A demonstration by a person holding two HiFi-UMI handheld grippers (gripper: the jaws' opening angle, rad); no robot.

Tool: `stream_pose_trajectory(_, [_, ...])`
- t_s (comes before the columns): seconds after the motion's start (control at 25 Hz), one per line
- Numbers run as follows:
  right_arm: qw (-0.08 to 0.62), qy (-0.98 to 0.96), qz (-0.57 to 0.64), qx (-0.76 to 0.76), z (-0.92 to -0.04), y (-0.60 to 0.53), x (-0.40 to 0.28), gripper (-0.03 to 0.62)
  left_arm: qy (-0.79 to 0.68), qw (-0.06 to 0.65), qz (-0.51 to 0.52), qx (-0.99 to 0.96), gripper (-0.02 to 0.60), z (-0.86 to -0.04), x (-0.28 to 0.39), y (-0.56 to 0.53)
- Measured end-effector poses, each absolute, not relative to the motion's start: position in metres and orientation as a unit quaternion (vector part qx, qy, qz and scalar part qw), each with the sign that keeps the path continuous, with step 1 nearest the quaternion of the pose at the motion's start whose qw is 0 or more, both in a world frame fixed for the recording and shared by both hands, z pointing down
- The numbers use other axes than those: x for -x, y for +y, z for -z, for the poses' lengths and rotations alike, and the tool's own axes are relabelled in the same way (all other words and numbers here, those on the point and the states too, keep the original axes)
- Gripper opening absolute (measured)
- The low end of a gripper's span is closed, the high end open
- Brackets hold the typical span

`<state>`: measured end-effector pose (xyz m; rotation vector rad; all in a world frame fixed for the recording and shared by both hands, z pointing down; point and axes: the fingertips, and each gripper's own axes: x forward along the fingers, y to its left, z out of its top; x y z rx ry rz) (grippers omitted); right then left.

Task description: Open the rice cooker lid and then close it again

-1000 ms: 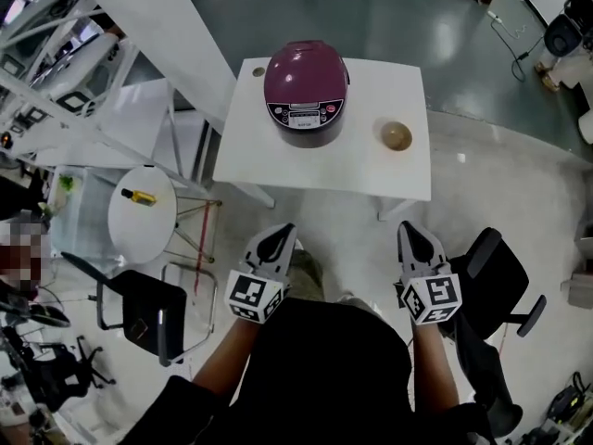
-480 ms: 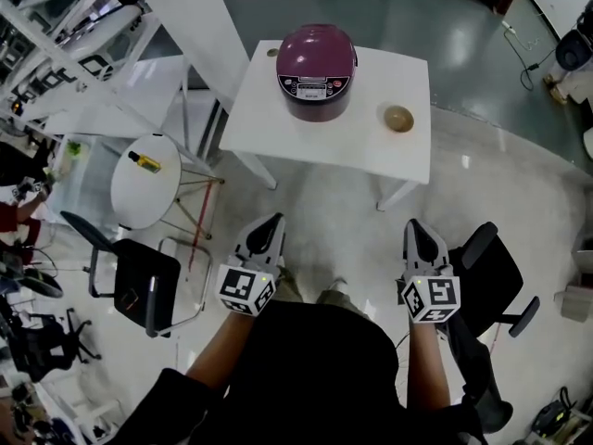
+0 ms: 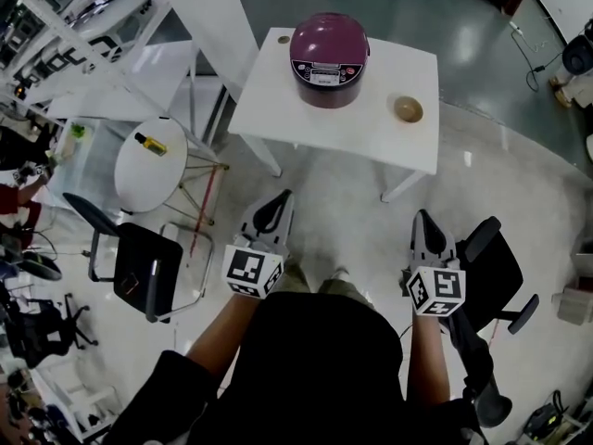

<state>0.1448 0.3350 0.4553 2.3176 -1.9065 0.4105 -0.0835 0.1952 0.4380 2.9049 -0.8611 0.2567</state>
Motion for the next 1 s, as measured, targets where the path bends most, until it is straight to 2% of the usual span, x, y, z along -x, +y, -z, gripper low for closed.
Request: stream_pose_trajectory(1.0, [0.063, -0.644, -0.107, -0.755, -0.444, 0.357, -0.136, -0.002, -0.284, 0.052, -0.091, -0.953, 0.005, -0.441, 0.079, 0.222])
